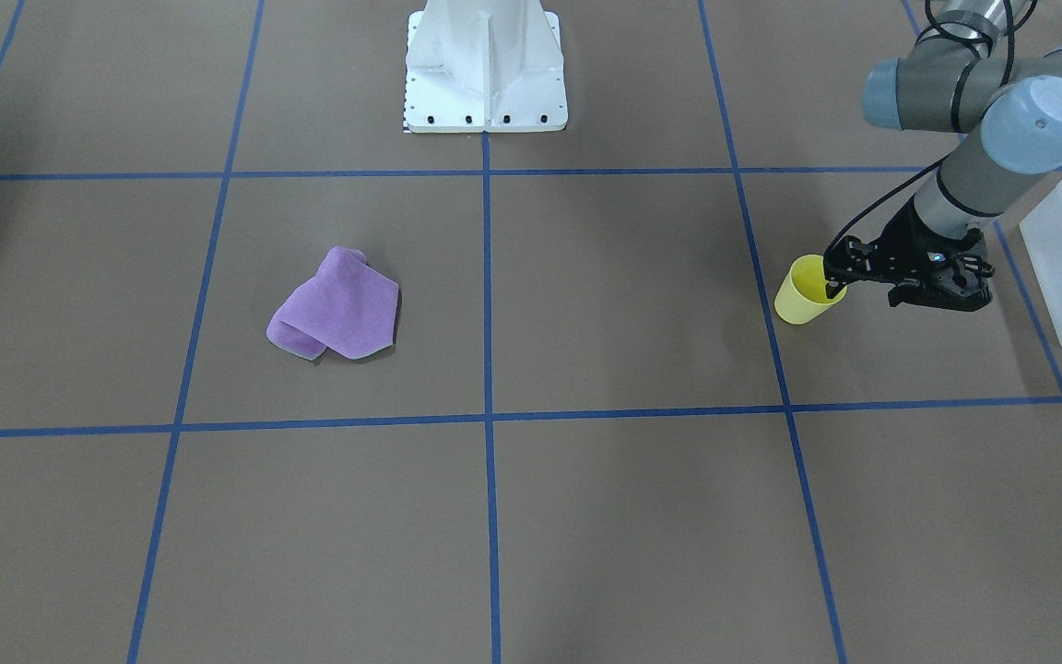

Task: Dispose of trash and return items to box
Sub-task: 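Lower the left gripper onto the yellow cup and grasp it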

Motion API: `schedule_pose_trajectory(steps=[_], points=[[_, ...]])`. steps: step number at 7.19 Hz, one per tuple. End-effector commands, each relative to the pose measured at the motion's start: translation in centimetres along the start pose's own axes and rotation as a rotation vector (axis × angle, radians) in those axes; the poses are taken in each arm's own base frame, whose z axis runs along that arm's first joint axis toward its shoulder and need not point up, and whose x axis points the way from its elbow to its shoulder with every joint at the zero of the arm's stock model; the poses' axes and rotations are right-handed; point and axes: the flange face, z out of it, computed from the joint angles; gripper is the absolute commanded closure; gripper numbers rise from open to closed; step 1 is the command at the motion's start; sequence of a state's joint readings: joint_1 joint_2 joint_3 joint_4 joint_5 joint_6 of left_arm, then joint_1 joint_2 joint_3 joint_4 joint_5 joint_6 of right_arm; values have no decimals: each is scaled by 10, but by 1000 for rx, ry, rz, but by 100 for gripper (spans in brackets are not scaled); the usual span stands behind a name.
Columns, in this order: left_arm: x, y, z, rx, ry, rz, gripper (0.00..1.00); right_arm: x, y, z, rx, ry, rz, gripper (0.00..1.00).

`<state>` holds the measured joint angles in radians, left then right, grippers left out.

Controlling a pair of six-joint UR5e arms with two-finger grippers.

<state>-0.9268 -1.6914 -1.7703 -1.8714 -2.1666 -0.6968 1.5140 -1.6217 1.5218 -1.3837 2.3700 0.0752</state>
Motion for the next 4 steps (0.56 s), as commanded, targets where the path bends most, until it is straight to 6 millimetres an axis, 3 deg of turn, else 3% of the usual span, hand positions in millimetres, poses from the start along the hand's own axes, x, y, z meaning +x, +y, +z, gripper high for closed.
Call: schedule_pose_trajectory(steps=[1, 2, 3, 4], points=[[7, 9, 11, -21, 0, 12, 23, 0, 0, 0, 0, 0, 0, 0], [10, 12, 16, -32, 1, 23, 27, 0, 1, 0, -1, 0, 1, 0], [10, 12, 17, -34, 1, 21, 38, 0, 1, 0, -1, 0, 1, 0], [12, 17, 25, -48, -6, 26, 58, 1, 1, 1, -2, -1, 2, 0]])
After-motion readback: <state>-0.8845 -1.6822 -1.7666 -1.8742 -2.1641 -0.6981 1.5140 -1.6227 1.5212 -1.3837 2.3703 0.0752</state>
